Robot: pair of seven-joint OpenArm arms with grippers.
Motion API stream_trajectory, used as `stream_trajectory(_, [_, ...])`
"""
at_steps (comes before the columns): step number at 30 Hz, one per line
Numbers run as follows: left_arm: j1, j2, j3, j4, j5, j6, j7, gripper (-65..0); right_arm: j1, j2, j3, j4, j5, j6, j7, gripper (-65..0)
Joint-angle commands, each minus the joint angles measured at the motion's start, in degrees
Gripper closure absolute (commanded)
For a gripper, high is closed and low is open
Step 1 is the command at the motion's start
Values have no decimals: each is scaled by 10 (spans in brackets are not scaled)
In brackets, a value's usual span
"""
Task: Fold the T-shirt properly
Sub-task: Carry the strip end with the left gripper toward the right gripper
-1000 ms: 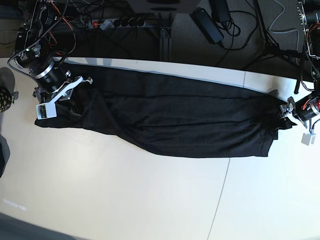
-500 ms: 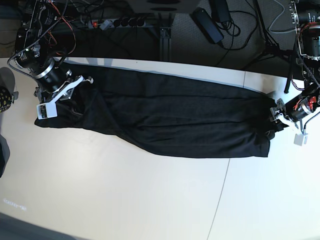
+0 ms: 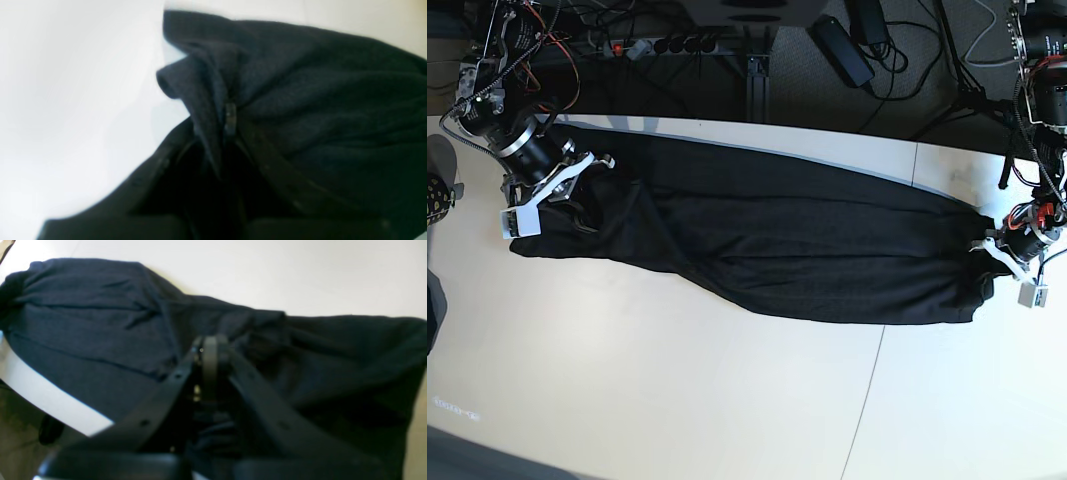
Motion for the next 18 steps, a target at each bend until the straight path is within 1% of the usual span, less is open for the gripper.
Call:
stream_trajectory(1, [-23, -12, -3, 7, -9, -10, -12, 0, 4, 8, 5, 9, 13, 31, 11, 0])
stream_trajectory(3, [-40, -18, -3, 2, -8, -10, -12, 0, 4, 8, 5, 10, 23, 31, 11, 0])
stream_trajectory(6, [-76, -30, -3, -30, 15, -10, -9, 0, 4, 8, 9, 13, 42, 31, 11, 0])
stream_trajectory(8, [-93, -39, 4, -35, 36, -6, 20, 0, 4, 8, 13, 18, 45, 32, 11, 0])
stream_trajectory(9, [-96, -45, 16, -27, 33, -6, 38, 0, 4, 8, 15, 22, 45, 32, 11, 0])
stream_trajectory(11, [-89, -53, 52, 12, 31, -6, 55, 0, 4, 8, 19, 28, 45, 31, 11, 0])
stream_trajectory(14, [-57, -53, 105, 118, 30, -2, 62, 0, 4, 8, 23, 30, 45, 32, 10, 0])
stream_trajectory(17, [-19, -40, 160, 246, 29, 57, 86, 0, 4, 7, 24, 30, 45, 32, 9, 0])
stream_trajectory(18, [-10, -33, 181, 284, 30, 71, 90, 0, 5, 7, 24, 30, 47, 32, 9, 0])
